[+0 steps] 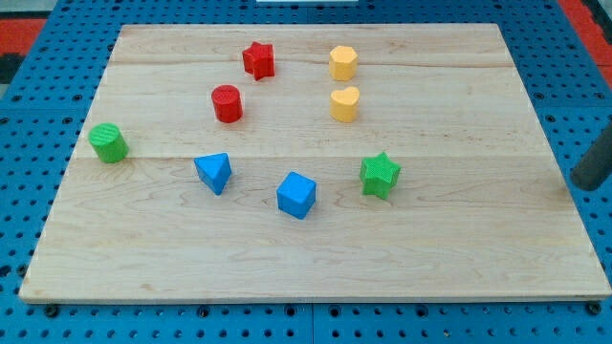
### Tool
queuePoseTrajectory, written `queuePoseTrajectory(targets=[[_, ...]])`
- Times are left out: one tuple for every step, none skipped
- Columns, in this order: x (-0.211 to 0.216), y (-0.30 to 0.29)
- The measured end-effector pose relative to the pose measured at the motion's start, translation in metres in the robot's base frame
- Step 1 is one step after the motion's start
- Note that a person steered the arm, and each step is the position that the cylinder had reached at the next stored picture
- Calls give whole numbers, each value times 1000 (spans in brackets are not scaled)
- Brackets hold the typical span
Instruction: Slide green star to yellow heart
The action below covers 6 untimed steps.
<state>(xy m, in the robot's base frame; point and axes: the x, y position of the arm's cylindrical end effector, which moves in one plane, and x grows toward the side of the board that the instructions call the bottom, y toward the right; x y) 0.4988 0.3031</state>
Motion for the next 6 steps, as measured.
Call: queuePoseTrajectory(targets=[[25, -70], [30, -158], [35, -226], [38, -276], [38, -244], [8, -204]])
